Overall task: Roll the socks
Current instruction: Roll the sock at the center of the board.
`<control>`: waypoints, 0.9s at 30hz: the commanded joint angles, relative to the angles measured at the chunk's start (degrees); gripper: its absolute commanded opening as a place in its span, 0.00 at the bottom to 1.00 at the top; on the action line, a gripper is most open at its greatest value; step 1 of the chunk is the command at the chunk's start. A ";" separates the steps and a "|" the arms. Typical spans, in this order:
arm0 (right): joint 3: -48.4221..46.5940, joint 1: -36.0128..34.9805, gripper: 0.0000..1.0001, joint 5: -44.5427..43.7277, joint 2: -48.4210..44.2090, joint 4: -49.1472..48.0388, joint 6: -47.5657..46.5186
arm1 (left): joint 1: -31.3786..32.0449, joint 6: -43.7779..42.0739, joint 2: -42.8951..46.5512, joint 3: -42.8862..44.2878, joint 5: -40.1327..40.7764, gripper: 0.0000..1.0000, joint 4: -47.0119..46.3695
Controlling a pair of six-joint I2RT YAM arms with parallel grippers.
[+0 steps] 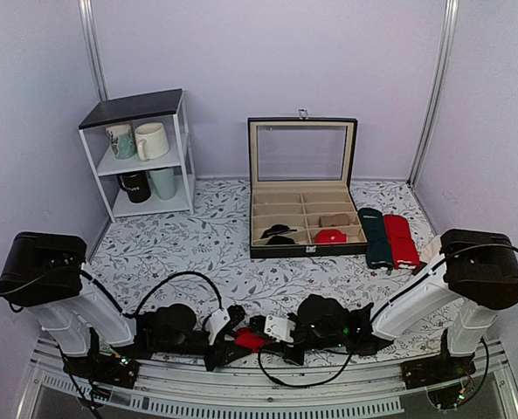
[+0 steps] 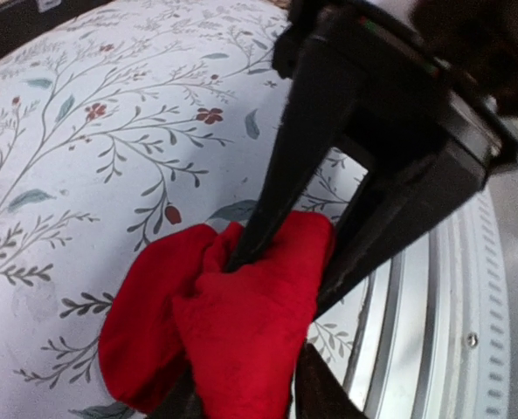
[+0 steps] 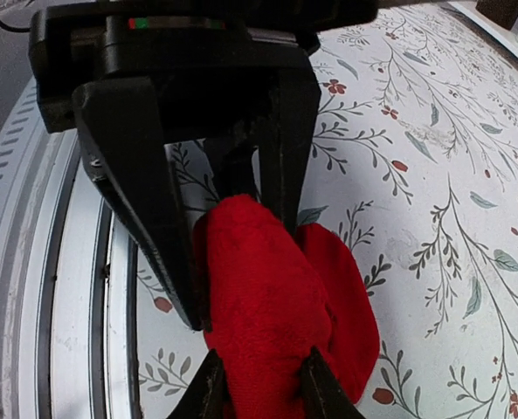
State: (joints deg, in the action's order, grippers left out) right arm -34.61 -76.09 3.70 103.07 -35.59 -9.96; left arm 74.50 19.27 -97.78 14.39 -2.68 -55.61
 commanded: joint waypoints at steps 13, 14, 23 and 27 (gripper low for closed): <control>-4.97 3.79 0.18 16.23 6.03 28.13 15.65 | 1.31 -15.08 27.09 -5.16 9.95 0.58 17.39; -5.81 4.37 0.18 17.77 6.61 30.57 16.03 | 1.32 -15.29 26.60 -5.12 9.74 0.58 16.91; -10.29 8.17 0.18 21.99 11.33 38.87 18.54 | 5.34 -17.53 16.34 -3.65 11.39 0.61 11.83; -12.69 8.50 0.18 22.22 13.27 41.91 18.57 | 7.73 -18.09 13.39 -3.31 13.95 0.61 10.68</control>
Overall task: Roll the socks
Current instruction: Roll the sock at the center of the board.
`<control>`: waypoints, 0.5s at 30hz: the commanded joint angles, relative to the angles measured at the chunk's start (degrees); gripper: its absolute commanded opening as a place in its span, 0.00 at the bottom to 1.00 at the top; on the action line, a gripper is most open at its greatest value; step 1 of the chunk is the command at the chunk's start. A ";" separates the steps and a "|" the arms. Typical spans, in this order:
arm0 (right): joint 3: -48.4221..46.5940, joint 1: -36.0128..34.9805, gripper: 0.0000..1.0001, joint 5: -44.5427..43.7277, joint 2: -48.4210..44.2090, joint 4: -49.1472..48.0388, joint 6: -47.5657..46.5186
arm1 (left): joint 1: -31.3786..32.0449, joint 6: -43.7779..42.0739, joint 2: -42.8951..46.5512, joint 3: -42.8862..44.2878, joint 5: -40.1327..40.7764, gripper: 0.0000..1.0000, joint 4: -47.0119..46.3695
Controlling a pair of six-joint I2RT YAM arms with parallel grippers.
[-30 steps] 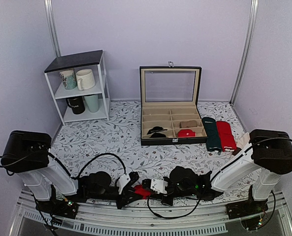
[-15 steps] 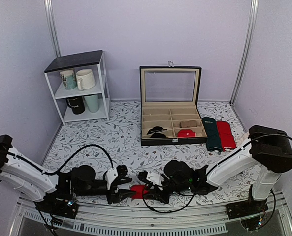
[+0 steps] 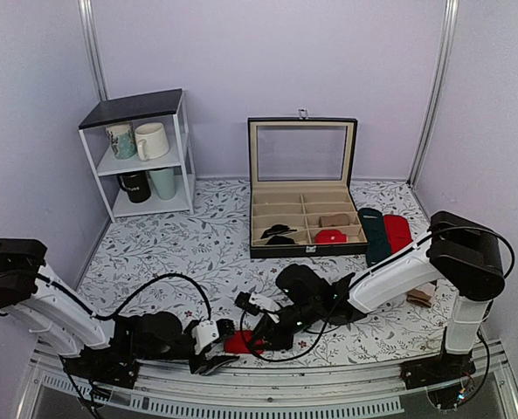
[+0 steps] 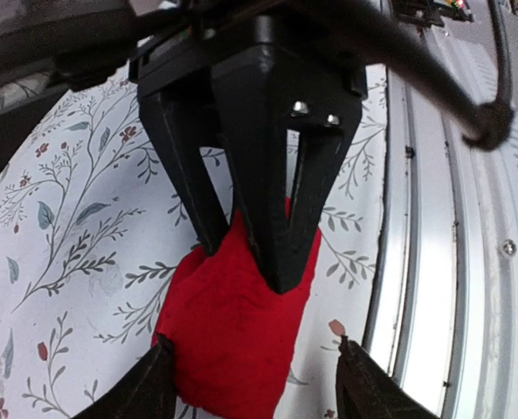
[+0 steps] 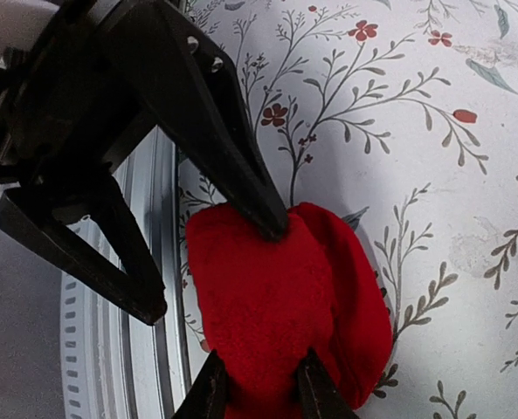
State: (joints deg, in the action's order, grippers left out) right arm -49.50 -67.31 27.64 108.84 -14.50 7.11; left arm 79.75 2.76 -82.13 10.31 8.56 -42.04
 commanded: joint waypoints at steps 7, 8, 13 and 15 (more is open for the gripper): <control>1.55 0.37 0.18 -0.96 8.76 21.86 1.50 | 5.76 -2.73 -1.88 0.98 9.35 0.61 -3.82; 1.48 0.39 0.18 -0.93 8.75 21.95 1.63 | 6.22 -2.95 -0.98 0.67 10.45 0.62 -4.18; 1.15 0.68 0.18 -1.01 8.68 22.39 2.28 | 8.31 -4.28 4.20 -0.96 14.36 0.63 -4.30; 0.99 0.73 0.18 -1.01 8.71 22.40 2.52 | 8.58 -4.23 5.25 -1.60 13.56 0.64 -4.09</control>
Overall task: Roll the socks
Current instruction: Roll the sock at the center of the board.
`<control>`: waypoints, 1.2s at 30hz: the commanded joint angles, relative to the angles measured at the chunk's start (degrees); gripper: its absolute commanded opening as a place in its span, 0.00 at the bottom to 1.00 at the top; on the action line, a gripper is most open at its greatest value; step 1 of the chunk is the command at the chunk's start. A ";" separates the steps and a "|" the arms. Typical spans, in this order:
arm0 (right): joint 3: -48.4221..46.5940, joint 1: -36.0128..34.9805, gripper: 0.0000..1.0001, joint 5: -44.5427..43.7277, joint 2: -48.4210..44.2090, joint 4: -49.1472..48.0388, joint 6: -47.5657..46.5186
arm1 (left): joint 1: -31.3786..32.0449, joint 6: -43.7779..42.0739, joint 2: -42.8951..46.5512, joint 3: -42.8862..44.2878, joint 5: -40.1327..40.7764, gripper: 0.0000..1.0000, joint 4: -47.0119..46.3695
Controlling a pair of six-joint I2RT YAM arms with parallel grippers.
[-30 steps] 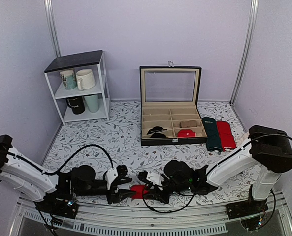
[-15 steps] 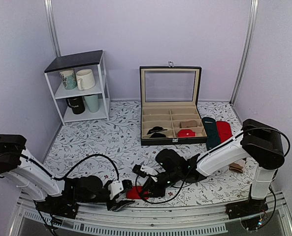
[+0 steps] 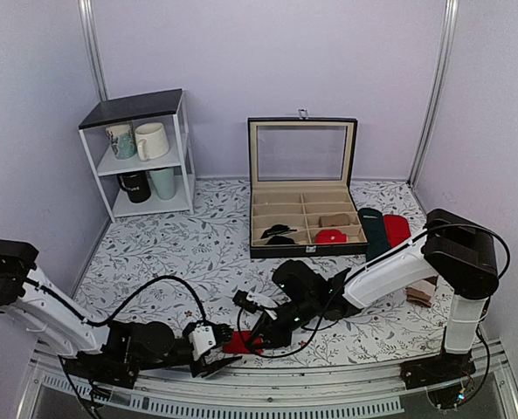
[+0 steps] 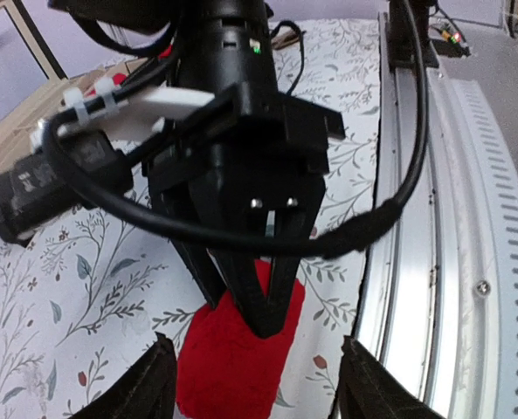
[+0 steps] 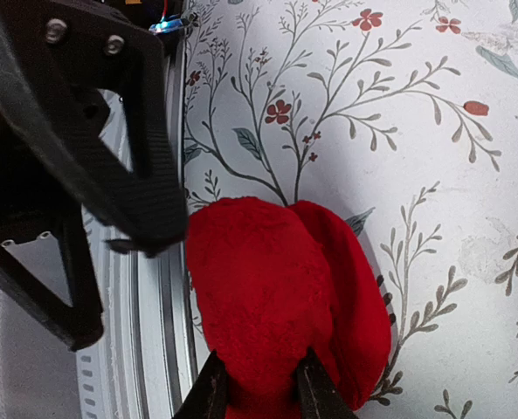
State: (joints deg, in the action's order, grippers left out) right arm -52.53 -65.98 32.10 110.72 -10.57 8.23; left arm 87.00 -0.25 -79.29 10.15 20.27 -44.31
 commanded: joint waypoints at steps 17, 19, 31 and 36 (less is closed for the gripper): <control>3.75 -0.05 0.17 -4.10 7.85 18.68 2.43 | 1.46 3.79 -10.02 -2.49 2.43 0.57 -10.50; 3.73 -0.05 0.17 -3.75 7.99 18.61 2.49 | 1.49 4.62 -11.64 -2.72 2.34 0.56 -11.51; 2.71 0.02 0.17 -2.97 8.60 19.07 2.76 | 1.34 8.24 -20.09 -2.76 0.08 0.31 -16.58; 2.75 0.03 0.17 -2.97 7.63 18.38 2.72 | 0.90 8.87 -20.31 -2.15 -0.22 0.15 -15.09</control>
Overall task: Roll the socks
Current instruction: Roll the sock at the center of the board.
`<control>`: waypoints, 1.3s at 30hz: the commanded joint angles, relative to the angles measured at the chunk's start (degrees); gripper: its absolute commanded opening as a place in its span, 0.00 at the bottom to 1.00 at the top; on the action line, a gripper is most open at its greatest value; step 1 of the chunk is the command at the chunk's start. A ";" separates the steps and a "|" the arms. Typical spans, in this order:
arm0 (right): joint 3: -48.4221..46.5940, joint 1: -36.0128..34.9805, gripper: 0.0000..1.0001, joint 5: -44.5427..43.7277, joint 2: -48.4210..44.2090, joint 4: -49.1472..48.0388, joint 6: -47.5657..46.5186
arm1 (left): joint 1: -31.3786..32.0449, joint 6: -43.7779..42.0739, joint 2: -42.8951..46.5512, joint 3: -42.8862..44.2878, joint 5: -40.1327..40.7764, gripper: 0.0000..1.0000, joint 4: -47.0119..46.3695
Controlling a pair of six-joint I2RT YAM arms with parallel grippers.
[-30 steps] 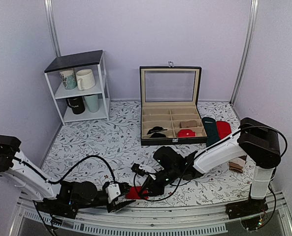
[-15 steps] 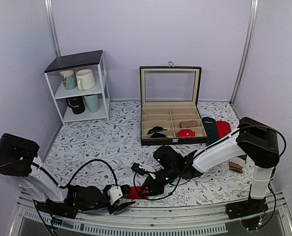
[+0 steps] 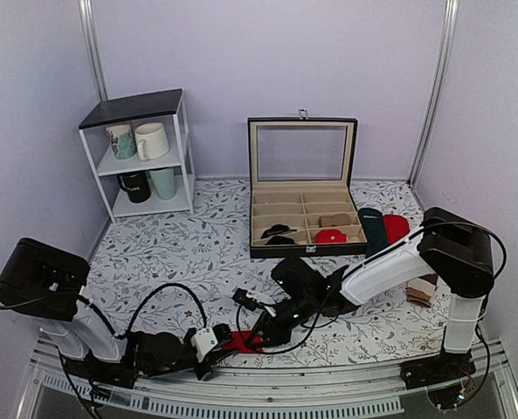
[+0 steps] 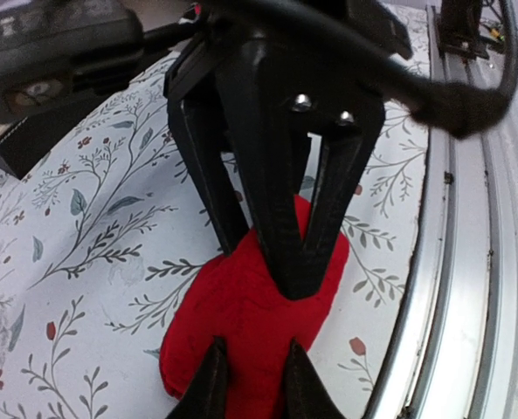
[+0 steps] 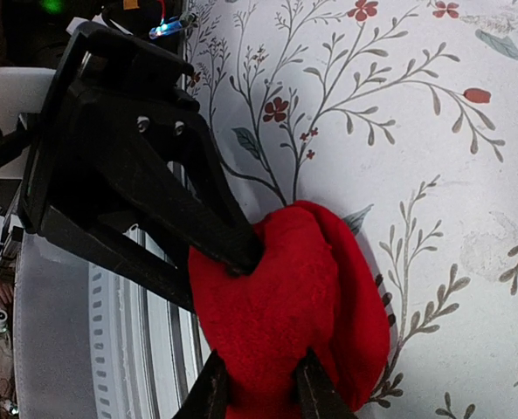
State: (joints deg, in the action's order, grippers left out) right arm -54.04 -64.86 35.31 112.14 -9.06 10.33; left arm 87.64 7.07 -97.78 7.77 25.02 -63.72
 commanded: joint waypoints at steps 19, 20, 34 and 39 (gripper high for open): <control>9.67 -0.81 0.50 -22.45 -11.42 -2.90 -7.34 | -4.48 11.35 -0.26 3.02 -12.74 0.03 19.64; 10.94 -0.84 0.51 -22.78 -13.23 -4.64 -9.01 | -4.75 11.58 -0.60 3.16 -13.28 0.03 19.79; 18.28 -1.96 0.72 -14.60 -24.62 -8.27 -23.10 | -6.89 12.76 -3.43 4.65 -18.00 0.03 21.51; 13.49 -1.94 0.73 -9.87 -19.88 -2.90 -20.85 | -7.07 12.94 -4.12 4.97 -18.16 0.03 21.73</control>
State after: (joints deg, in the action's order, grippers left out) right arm -37.85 -66.48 20.56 89.17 -15.79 -10.52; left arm 80.95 18.70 -98.19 14.44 11.84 -55.72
